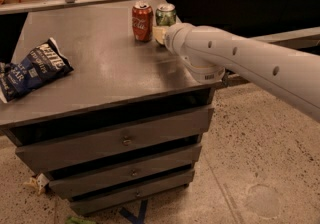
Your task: Move green can near coke can
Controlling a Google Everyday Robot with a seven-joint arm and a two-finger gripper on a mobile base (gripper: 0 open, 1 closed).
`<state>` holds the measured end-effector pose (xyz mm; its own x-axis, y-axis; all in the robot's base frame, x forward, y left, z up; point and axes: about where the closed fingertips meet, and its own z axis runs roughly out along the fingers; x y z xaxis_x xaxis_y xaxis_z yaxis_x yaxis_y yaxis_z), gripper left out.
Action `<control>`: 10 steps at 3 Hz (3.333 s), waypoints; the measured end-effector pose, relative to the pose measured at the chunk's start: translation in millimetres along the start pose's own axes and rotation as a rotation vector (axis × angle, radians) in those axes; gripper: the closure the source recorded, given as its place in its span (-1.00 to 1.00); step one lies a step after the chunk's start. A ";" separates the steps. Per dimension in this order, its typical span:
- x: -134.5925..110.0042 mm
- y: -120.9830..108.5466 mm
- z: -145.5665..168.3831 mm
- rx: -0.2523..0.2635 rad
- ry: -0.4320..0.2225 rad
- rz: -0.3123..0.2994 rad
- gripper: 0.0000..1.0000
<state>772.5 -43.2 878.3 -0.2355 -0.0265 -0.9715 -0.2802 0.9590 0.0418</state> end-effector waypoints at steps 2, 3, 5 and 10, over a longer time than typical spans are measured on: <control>6.4 6.6 10.4 -0.014 0.021 0.012 0.20; 10.4 6.2 12.1 -0.012 0.040 0.010 -0.28; 10.7 4.0 11.5 0.002 0.050 -0.002 -1.00; -4.6 -70.5 -52.0 0.138 0.063 -0.178 -1.00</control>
Offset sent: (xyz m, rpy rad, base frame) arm 0.0107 0.0078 -0.0146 0.0021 0.0628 0.0088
